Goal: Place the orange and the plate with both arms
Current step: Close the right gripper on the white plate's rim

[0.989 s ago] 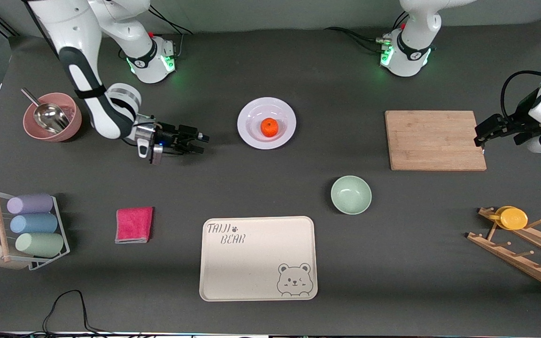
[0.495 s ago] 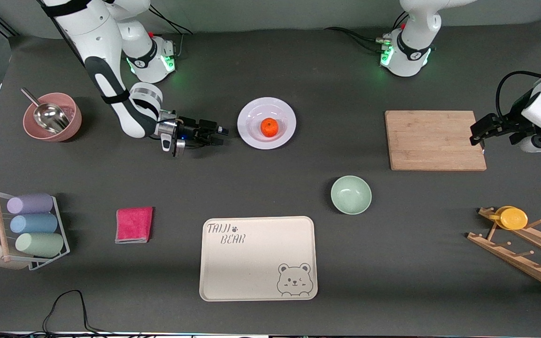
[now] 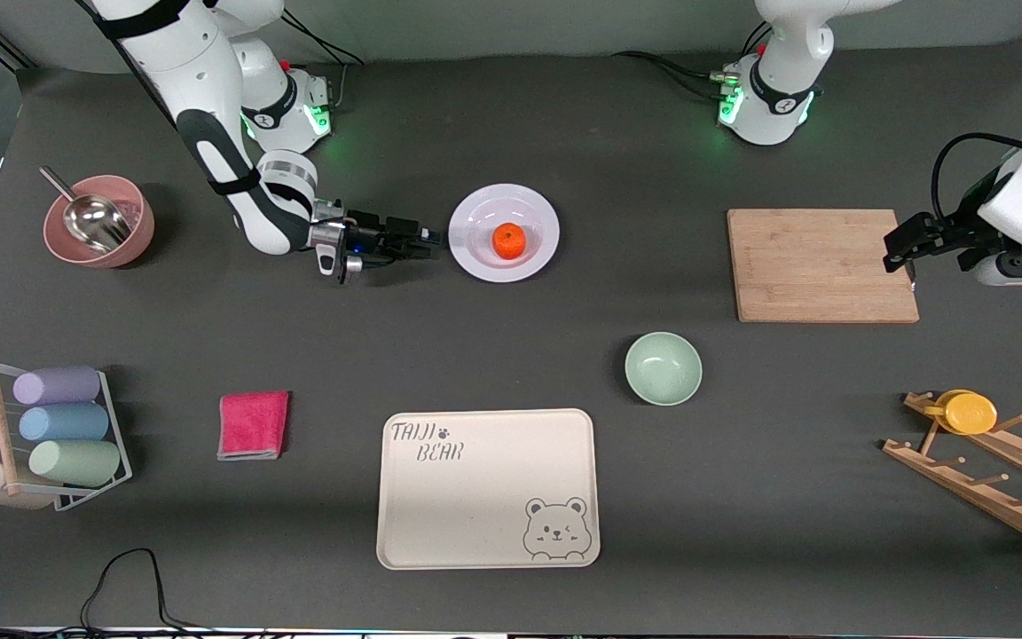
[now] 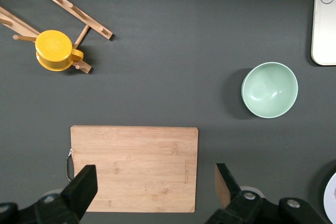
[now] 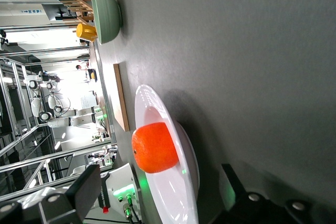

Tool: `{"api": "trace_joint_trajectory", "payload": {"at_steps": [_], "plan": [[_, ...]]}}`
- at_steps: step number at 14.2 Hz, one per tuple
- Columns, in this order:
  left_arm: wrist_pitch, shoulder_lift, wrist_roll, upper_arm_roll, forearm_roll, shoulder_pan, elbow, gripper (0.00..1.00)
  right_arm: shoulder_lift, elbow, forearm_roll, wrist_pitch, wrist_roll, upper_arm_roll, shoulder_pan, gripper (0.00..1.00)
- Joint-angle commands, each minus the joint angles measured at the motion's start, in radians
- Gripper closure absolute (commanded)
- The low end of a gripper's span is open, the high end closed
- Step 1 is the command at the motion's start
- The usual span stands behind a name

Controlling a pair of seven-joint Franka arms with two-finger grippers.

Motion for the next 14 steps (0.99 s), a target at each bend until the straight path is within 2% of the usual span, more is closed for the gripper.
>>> {"api": "trace_joint_trajectory", "payload": {"at_steps": [1,4,5,14], "plan": [[0.021,-0.032,0.015,0.006,0.003,-0.009,-0.034,0.00,0.009,0.003,0.053,0.006,0.014,0.026,0.006,0.16],[0.034,-0.032,0.015,0.006,0.003,-0.009,-0.045,0.00,0.009,0.005,0.054,0.006,0.012,0.033,0.005,0.53],[0.034,-0.032,0.015,0.006,0.003,-0.009,-0.046,0.00,0.009,0.005,0.054,0.006,0.008,0.033,0.003,0.56],[0.062,-0.036,0.015,-0.002,0.003,-0.017,-0.085,0.00,0.080,0.014,0.059,0.011,-0.080,0.033,-0.004,0.56]]}}
